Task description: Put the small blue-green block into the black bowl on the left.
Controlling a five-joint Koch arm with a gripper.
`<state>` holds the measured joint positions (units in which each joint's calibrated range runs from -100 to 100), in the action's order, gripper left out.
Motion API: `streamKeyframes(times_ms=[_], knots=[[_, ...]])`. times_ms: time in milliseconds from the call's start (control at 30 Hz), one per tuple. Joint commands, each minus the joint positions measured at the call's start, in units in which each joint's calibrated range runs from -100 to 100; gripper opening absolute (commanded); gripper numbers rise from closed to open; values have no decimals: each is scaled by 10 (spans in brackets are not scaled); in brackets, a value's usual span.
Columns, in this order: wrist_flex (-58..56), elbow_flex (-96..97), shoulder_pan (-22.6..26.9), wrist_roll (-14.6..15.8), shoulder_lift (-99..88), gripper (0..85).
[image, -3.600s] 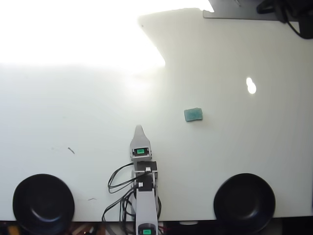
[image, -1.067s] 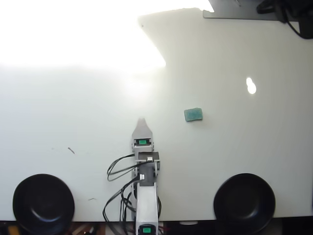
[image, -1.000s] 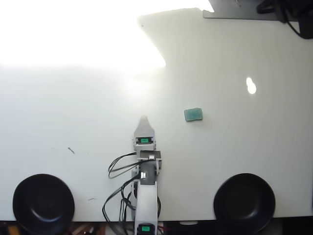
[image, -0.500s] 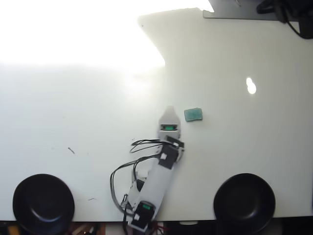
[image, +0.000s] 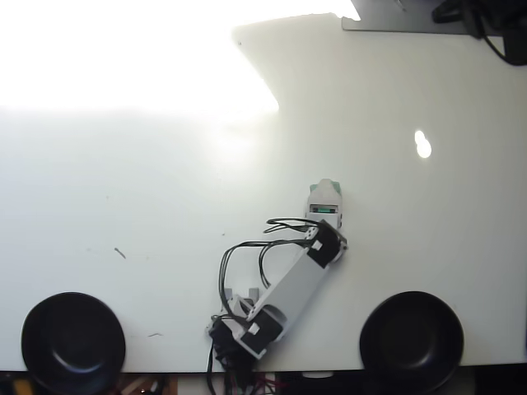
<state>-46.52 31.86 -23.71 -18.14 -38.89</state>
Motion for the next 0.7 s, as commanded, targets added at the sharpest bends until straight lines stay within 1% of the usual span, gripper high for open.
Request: streamKeyframes(times_ms=[0,200,367,667], knots=[[20,-55,-4,-3,20,463],[26,-58,-1,-5,57,461],[43,-59,0,-9,91,436],[59,-88,12,-9,155,421]])
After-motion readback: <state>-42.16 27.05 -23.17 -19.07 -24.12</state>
